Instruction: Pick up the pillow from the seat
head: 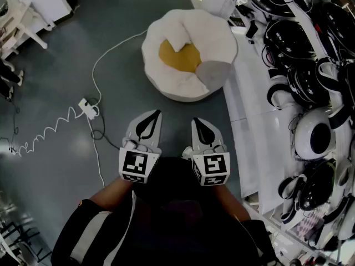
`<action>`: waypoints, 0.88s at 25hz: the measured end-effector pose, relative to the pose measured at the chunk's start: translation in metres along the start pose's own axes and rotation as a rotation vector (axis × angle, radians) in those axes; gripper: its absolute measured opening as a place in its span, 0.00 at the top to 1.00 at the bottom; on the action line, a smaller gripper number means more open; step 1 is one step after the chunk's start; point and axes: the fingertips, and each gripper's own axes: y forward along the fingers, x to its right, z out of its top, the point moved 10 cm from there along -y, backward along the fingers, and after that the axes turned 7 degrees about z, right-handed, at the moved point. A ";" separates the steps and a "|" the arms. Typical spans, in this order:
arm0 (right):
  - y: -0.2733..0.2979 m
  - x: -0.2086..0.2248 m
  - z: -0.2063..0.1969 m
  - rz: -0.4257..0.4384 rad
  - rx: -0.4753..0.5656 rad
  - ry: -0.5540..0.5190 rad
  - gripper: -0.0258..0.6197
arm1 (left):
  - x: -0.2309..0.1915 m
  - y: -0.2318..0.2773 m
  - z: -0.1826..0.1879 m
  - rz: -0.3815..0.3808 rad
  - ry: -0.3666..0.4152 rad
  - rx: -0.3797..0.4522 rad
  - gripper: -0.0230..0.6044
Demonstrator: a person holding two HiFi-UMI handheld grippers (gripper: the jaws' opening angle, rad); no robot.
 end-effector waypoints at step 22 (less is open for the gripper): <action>0.026 -0.019 -0.001 -0.016 0.046 0.056 0.96 | -0.034 -0.009 -0.004 0.000 0.007 0.004 0.96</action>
